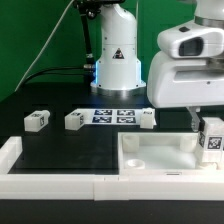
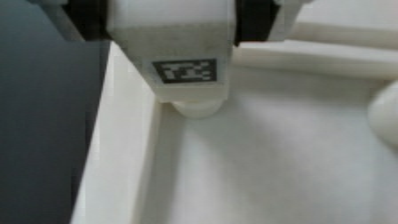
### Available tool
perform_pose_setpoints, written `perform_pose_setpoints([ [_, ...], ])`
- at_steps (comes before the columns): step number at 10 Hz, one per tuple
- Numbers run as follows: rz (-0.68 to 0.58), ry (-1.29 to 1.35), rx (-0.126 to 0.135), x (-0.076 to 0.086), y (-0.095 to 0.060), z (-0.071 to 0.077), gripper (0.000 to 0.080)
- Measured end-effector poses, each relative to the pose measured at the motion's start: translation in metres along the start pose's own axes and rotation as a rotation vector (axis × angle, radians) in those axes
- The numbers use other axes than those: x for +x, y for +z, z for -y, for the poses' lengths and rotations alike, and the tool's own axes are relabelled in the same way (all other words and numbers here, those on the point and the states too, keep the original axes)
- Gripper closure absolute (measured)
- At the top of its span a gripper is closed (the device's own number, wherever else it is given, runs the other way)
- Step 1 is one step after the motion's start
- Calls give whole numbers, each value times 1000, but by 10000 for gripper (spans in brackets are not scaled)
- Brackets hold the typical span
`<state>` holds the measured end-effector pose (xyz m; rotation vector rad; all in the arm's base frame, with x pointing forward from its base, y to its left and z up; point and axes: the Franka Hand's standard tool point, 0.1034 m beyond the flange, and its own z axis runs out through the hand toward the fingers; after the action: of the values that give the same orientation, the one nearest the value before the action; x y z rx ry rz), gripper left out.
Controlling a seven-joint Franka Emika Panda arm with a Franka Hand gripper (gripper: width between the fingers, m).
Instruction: Assemble one leg
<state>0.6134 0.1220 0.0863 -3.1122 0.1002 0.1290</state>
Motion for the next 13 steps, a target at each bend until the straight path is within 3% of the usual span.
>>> perform_pose_setpoints([
  [2,-26,208,21,0,1,-1,503],
  [5,-50,598,75,3,2,2,503],
  [8,-30,882,95,2,2,6,503],
  [9,-31,857,94,2,3,6,503],
  [10,-33,794,93,2,3,6,349],
  [11,-28,750,87,2,3,7,349],
  [12,-17,663,75,2,4,7,190],
  [13,-30,460,62,4,4,6,190],
])
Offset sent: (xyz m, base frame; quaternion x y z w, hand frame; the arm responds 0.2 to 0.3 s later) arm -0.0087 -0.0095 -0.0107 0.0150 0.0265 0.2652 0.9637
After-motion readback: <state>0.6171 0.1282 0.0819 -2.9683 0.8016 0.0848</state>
